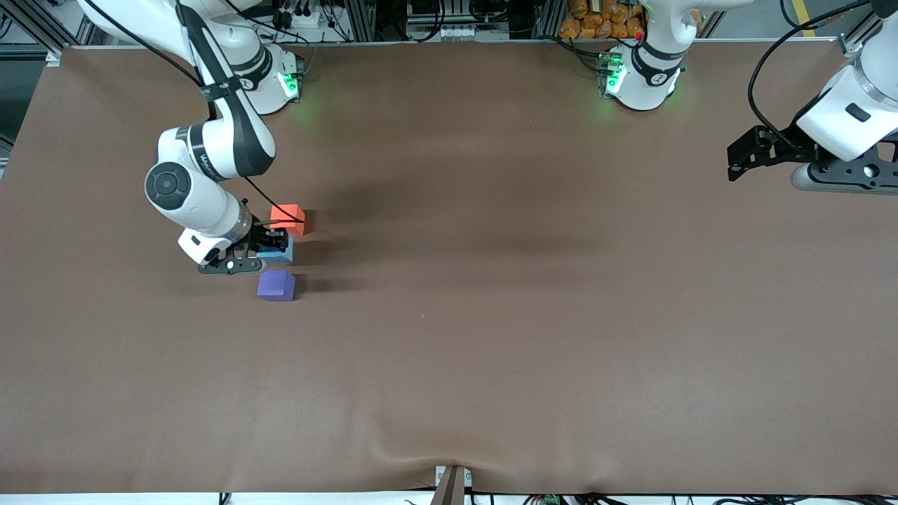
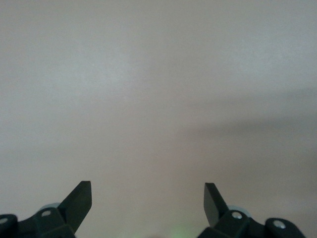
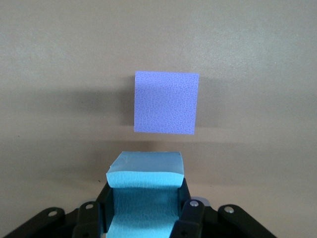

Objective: Place blue block between orange and purple blocks
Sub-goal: 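Lower the light-blue cube between the orange and purple cubes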

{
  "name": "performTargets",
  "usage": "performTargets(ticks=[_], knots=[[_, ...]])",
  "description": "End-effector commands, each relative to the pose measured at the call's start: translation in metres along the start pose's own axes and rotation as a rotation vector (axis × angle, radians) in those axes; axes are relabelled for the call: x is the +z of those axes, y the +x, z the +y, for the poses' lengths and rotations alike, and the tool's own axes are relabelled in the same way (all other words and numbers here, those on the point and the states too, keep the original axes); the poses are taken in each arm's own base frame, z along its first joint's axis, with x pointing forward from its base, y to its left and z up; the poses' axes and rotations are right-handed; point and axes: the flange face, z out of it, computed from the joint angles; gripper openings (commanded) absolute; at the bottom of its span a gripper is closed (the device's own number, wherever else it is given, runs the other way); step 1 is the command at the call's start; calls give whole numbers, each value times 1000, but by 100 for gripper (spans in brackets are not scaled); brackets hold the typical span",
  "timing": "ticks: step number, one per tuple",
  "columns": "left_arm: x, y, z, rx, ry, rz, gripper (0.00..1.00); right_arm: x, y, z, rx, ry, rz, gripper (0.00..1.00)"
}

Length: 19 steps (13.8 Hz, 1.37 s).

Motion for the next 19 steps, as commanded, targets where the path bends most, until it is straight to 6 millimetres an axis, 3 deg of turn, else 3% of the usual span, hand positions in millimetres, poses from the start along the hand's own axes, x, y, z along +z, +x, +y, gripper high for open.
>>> performTargets(ticks=[1, 3, 6, 9, 19], knots=[[-10, -2, -7, -9, -22, 8, 100, 14, -8, 4, -18, -6, 28, 0], [-14, -4, -5, -6, -30, 10, 100, 23, -8, 5, -24, -7, 31, 0], [-2, 1, -4, -1, -31, -22, 100, 26, -7, 7, -28, -7, 40, 0], [1, 2, 1, 6, -19, -28, 100, 42, -11, 9, -28, -10, 49, 0], [14, 0, -10, 60, -19, -72, 100, 66, -18, 12, -46, -14, 78, 0]])
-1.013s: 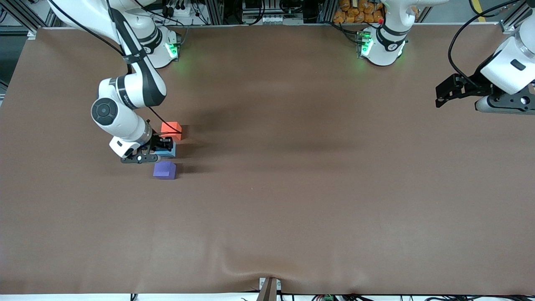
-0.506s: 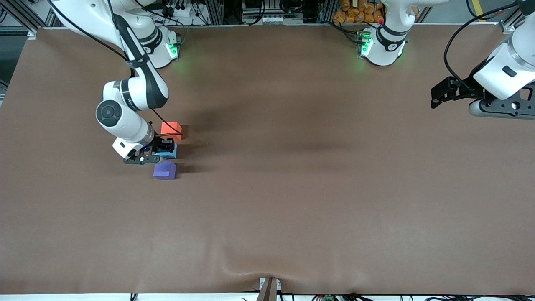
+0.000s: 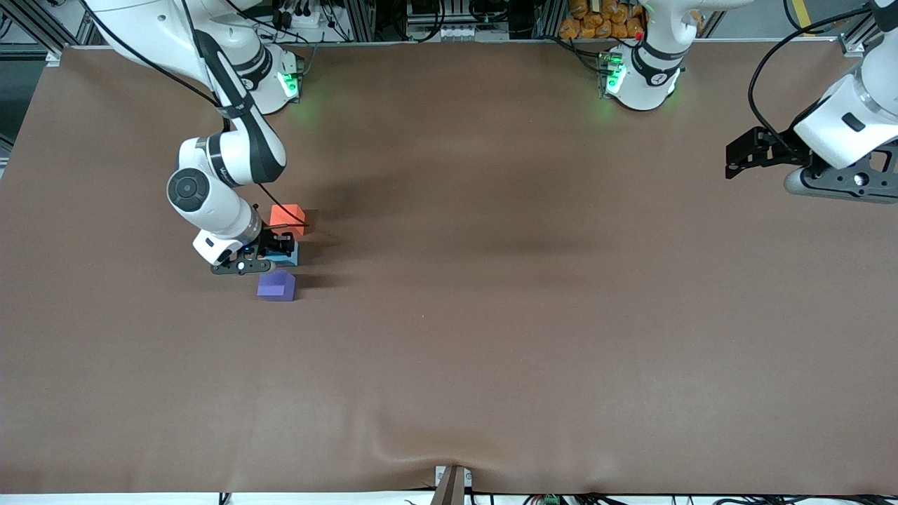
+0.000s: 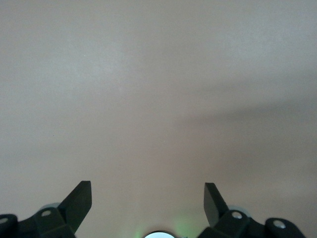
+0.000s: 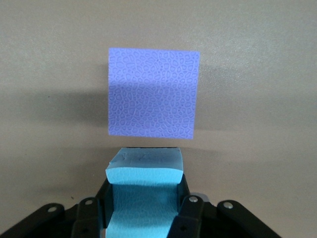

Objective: Place blue block between orange and purple blocks
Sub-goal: 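Lower the light-blue cube between the orange and purple cubes, then open the right gripper and lift it away from the cubes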

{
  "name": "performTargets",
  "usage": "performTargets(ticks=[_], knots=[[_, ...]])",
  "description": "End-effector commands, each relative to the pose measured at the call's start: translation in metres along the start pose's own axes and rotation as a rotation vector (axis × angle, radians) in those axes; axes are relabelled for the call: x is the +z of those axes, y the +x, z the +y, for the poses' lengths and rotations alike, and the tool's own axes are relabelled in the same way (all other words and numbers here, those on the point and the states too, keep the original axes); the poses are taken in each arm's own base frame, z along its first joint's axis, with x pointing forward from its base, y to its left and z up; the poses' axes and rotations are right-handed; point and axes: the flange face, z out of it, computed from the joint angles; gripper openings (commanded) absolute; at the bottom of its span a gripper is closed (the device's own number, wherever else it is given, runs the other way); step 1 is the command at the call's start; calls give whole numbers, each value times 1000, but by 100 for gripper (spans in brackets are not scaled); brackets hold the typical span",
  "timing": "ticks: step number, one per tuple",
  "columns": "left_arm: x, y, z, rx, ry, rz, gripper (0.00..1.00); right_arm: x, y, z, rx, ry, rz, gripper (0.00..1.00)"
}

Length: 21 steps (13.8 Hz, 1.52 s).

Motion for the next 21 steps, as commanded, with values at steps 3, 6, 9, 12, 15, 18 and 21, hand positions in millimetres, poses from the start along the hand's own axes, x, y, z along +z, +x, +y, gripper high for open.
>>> performTargets(ticks=[3, 6, 9, 12, 15, 18, 21], knots=[[-6, -5, -6, 2, -4, -5, 100, 10, -6, 2, -46, -4, 40, 0], [-13, -9, 1, 5, -1, 9, 100, 12, -5, 7, -81, -6, 37, 51], [-16, -18, 15, 29, 8, -22, 100, 9, -5, 9, -88, -5, 33, 100], [-23, -29, 17, -2, 10, -37, 100, -1, -3, 7, -87, -2, 32, 100], [-25, -30, 1, -38, 6, -32, 100, -34, 9, 4, -84, 5, 7, 100], [-30, -34, 1, -43, 6, -23, 100, -89, 39, 2, -78, 11, -50, 100], [-32, -35, -2, -60, 6, -20, 100, -172, 75, 29, -30, 22, -106, 100]])
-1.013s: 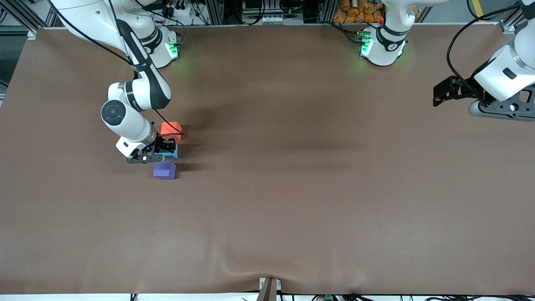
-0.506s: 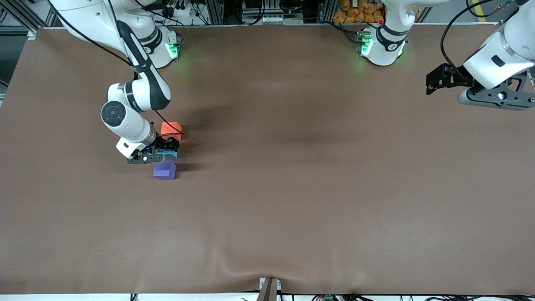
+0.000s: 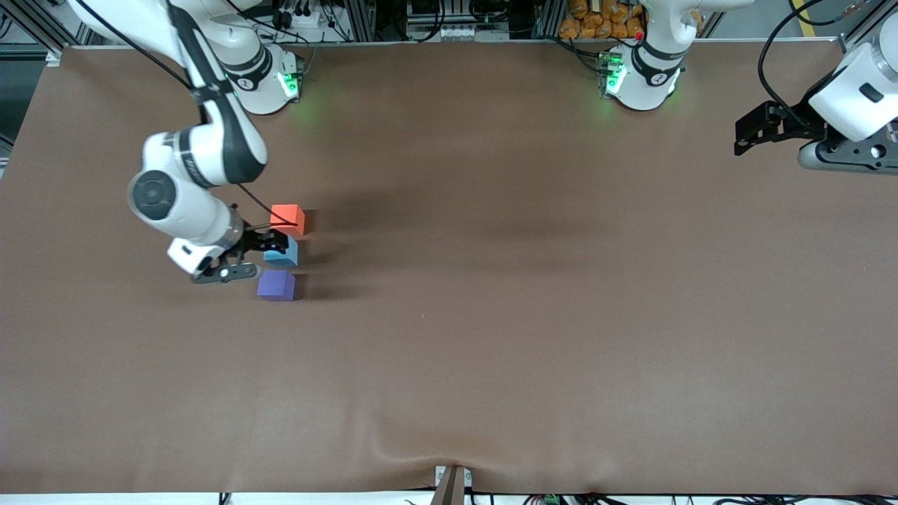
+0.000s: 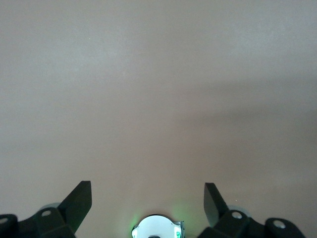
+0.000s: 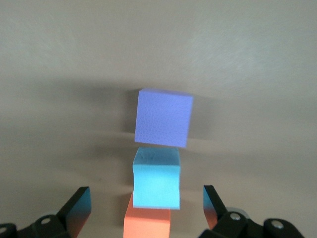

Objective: Place blue block between orange and purple blocks
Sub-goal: 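Open the right gripper and lift it away from the cubes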

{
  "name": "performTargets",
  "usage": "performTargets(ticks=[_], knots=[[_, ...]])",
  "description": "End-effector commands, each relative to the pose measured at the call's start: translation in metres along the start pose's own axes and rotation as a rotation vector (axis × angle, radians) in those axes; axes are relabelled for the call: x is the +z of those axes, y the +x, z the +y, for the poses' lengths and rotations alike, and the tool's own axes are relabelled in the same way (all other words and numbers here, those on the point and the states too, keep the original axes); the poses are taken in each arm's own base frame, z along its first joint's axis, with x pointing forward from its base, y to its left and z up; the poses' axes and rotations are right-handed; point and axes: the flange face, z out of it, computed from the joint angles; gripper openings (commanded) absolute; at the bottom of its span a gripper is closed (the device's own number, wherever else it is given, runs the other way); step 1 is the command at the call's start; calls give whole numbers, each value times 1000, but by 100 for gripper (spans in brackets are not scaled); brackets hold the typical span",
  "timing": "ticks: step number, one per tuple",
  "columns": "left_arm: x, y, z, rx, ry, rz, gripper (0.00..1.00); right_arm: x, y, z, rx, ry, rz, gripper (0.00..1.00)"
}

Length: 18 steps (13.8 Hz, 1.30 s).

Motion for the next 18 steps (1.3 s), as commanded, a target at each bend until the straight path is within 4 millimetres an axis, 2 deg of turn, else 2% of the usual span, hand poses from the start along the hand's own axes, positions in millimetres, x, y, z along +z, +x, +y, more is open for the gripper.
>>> performTargets(ticks=[1, 5, 7, 9, 10, 11, 13, 16, 17, 18], knots=[[-8, -9, -3, -28, 2, 2, 100, -80, 21, 35, 35, 11, -25, 100], [-9, -9, -1, -30, 4, 4, 100, -156, 27, 91, 99, 23, 34, 100], [-9, -9, -6, -37, 3, 5, 100, -187, 18, 134, 64, 31, 32, 100], [-9, -9, -11, -36, 2, 5, 100, -208, 5, 176, 58, 42, 25, 100], [-10, -9, -11, -34, 2, 8, 100, -217, -2, 190, 81, 47, 16, 100], [-12, -6, -11, -34, 3, 13, 100, -227, -7, 190, 88, 48, 9, 100], [-2, 2, -10, -30, 4, -5, 100, -249, -15, 184, 84, 31, 7, 100], [-1, 3, -9, -24, 4, -5, 100, -287, -32, 178, 75, 8, 55, 100], [-1, 4, -9, -24, 4, -4, 100, -302, -47, 171, 68, 11, 59, 100], [-1, 4, -9, -22, 4, -4, 100, -306, -55, 163, 59, 10, 51, 100]])
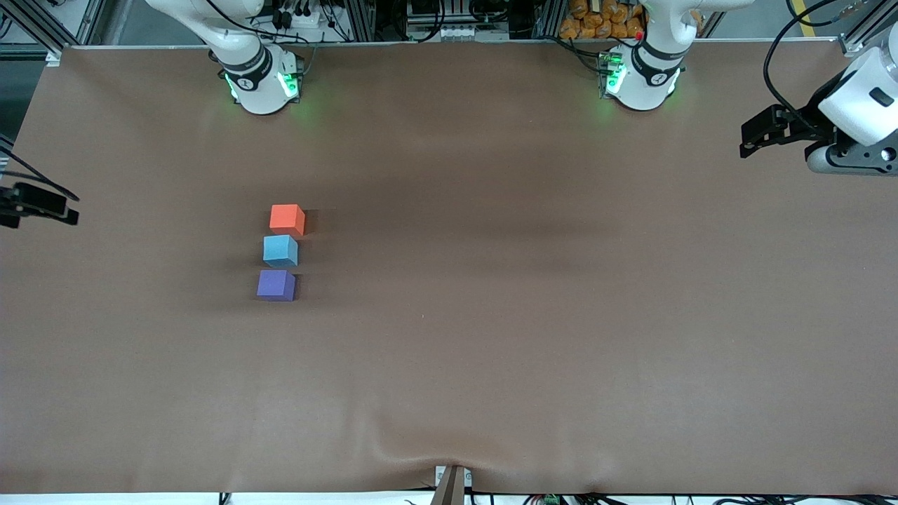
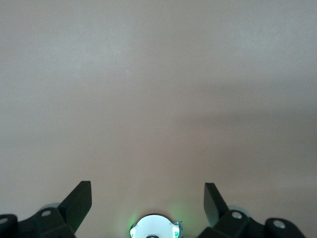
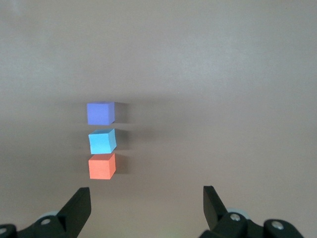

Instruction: Place blue block between orange and purple blocks

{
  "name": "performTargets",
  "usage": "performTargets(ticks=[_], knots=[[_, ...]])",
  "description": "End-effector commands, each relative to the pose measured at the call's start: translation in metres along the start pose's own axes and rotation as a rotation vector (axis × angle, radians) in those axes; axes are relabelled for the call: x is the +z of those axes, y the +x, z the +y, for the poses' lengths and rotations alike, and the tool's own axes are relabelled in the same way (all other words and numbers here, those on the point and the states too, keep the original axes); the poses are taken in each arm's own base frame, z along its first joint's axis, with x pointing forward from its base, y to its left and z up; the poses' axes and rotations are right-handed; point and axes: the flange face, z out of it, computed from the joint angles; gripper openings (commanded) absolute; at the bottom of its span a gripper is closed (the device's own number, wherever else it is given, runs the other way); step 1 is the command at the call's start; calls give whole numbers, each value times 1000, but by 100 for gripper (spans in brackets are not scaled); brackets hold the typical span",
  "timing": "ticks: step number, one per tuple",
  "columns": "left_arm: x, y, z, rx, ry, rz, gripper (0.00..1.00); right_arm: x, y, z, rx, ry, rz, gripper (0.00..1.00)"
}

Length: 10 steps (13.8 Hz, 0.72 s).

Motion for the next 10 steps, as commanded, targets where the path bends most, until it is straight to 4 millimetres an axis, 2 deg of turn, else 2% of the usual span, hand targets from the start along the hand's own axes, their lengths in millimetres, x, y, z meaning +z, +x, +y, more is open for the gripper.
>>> performTargets(ticks=[1, 3, 5, 6, 8, 10], knots=[[-6, 0, 0, 7, 5, 5, 100, -28, -30, -20, 5, -26, 9, 100], [-6, -1, -1, 5, 6, 7, 100, -36, -44, -32, 102, -36, -11, 100], [-6, -1, -2, 5, 6, 7, 100, -46, -58, -53, 55, -93, -6, 100], [-6, -1, -2, 5, 6, 7, 100, -42, -67, -55, 43, -96, -5, 100], [-6, 0, -3, 3, 6, 7, 100, -37, -83, -36, 3, -96, 42, 100], [-6, 0, -3, 2, 6, 7, 100, -37, -87, -30, -51, -96, 38, 100]])
